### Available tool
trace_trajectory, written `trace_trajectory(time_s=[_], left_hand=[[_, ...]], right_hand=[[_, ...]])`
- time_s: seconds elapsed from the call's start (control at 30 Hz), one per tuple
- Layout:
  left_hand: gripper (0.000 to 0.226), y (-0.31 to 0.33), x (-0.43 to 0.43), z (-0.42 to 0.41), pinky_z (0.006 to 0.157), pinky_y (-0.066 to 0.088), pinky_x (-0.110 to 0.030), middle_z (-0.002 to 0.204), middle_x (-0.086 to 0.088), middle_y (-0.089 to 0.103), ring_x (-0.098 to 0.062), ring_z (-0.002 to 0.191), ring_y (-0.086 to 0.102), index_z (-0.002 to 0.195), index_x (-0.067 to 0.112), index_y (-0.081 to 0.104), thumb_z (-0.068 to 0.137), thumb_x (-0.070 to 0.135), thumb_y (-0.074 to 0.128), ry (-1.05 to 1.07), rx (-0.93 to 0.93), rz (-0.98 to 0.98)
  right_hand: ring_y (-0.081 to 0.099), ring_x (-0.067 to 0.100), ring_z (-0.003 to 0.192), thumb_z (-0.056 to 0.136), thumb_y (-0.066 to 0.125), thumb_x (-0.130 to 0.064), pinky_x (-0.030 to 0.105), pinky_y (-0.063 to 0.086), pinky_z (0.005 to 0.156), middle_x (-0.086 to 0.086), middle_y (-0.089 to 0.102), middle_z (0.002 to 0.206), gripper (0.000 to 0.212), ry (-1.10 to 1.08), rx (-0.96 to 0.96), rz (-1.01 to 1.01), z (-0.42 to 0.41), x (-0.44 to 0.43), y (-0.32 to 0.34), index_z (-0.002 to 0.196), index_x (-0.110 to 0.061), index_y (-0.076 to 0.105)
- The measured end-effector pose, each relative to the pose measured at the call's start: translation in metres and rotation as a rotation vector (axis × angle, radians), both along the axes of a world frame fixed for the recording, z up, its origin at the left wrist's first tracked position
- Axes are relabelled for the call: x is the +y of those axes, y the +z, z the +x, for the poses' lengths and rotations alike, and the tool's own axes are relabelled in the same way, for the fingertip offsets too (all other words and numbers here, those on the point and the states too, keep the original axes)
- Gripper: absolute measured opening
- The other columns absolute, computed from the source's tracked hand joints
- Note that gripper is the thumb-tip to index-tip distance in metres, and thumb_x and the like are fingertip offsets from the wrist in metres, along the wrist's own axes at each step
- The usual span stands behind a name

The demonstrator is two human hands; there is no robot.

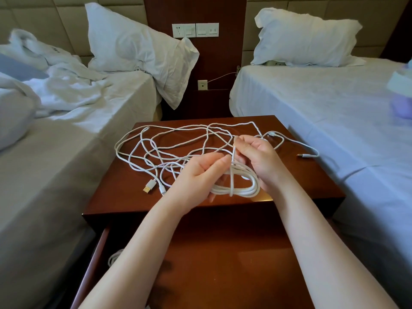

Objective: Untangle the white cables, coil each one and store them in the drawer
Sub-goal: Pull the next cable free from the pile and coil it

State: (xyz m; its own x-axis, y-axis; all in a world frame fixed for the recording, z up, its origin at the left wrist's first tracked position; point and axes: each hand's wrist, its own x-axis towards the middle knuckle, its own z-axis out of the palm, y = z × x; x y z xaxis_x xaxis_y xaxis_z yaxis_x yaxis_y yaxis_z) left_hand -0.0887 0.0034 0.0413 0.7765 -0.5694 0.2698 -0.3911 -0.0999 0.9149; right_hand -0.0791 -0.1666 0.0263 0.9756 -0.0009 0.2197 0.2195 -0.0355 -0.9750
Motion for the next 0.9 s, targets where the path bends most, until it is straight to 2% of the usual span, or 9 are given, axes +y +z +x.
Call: trace_trajectory(time_s=[0.27,0.33,0.4,0.47,0.57,0.63,0.73,0.83,0.9], left_hand=[[0.03,-0.002,0.001,0.0,0.044,0.036,-0.014,0.05,0.009,0.054,-0.003,0.04,0.044,0.078,0.022,0.064,0.099,0.026,0.043,-0.031,0.011,0.128],[0.027,-0.004,0.0,0.003,0.046,0.035,-0.009,0.049,0.013,0.055,0.0,0.042,0.048,0.084,0.02,0.064,0.099,0.026,0.043,0.015,0.014,0.176],[0.028,-0.009,0.0,0.009,0.048,0.036,-0.01,0.054,0.007,0.056,0.001,0.046,0.047,0.088,0.016,0.067,0.099,0.028,0.045,0.104,-0.017,0.189],[0.03,-0.014,-0.001,0.015,0.047,0.033,-0.01,0.054,0.004,0.05,0.0,0.047,0.044,0.08,0.014,0.065,0.099,0.026,0.046,0.226,-0.084,0.142],[0.038,-0.019,0.002,0.024,0.046,0.029,-0.011,0.051,0.007,0.038,-0.002,0.045,0.038,0.062,0.015,0.049,0.099,0.019,0.046,0.453,-0.182,0.027],[0.039,-0.022,0.007,0.032,0.046,0.028,-0.014,0.052,0.004,0.037,-0.004,0.047,0.037,0.061,0.011,0.047,0.099,0.019,0.046,0.573,-0.197,-0.026],[0.042,-0.024,0.018,0.04,0.047,0.032,-0.022,0.052,0.003,0.042,-0.007,0.047,0.039,0.064,0.006,0.051,0.101,0.024,0.044,0.684,-0.113,-0.161],[0.045,-0.022,0.027,0.044,0.047,0.034,-0.02,0.051,0.009,0.039,-0.003,0.045,0.039,0.057,0.015,0.041,0.101,0.025,0.043,0.766,-0.115,-0.211],[0.045,-0.02,0.031,0.047,0.055,0.035,-0.031,0.052,0.007,0.039,-0.008,0.051,0.038,0.057,0.015,0.039,0.101,0.027,0.043,0.797,-0.131,-0.217]], right_hand=[[0.034,0.008,0.048,0.101,0.048,-0.022,0.016,0.033,0.047,0.0,0.039,0.055,0.04,-0.123,-0.126,-0.007,-0.004,0.005,0.013,0.062,-0.014,0.048],[0.034,0.005,0.048,0.1,0.049,-0.02,0.012,0.034,0.048,-0.003,0.038,0.054,0.039,-0.154,-0.135,-0.012,-0.006,0.006,0.018,0.062,-0.013,0.049],[0.034,0.005,0.047,0.1,0.05,-0.02,0.011,0.034,0.048,-0.006,0.038,0.051,0.04,-0.153,-0.151,-0.04,-0.009,0.009,0.024,0.061,-0.013,0.048],[0.034,0.004,0.044,0.099,0.05,-0.018,0.01,0.032,0.048,-0.01,0.038,0.048,0.039,-0.107,-0.155,-0.076,-0.013,0.013,0.031,0.06,-0.013,0.048],[0.036,0.002,0.041,0.099,0.048,-0.015,0.01,0.03,0.047,-0.014,0.038,0.043,0.035,-0.006,-0.143,-0.232,-0.018,0.025,0.038,0.065,-0.01,0.052],[0.034,0.002,0.043,0.1,0.046,-0.014,0.013,0.029,0.048,-0.013,0.037,0.044,0.031,0.074,-0.116,-0.323,-0.021,0.033,0.04,0.071,-0.008,0.055],[0.03,0.003,0.045,0.1,0.043,-0.011,0.015,0.028,0.048,-0.009,0.035,0.047,0.029,0.235,-0.037,-0.358,-0.025,0.042,0.042,0.075,-0.007,0.058],[0.037,0.002,0.046,0.099,0.047,-0.013,0.014,0.033,0.053,-0.014,0.041,0.048,0.027,0.319,-0.025,-0.544,-0.027,0.051,0.038,0.078,-0.007,0.064],[0.043,-0.001,0.05,0.099,0.048,-0.014,0.009,0.034,0.054,-0.017,0.044,0.051,0.026,0.352,-0.015,-0.598,-0.026,0.055,0.034,0.083,-0.005,0.065]])
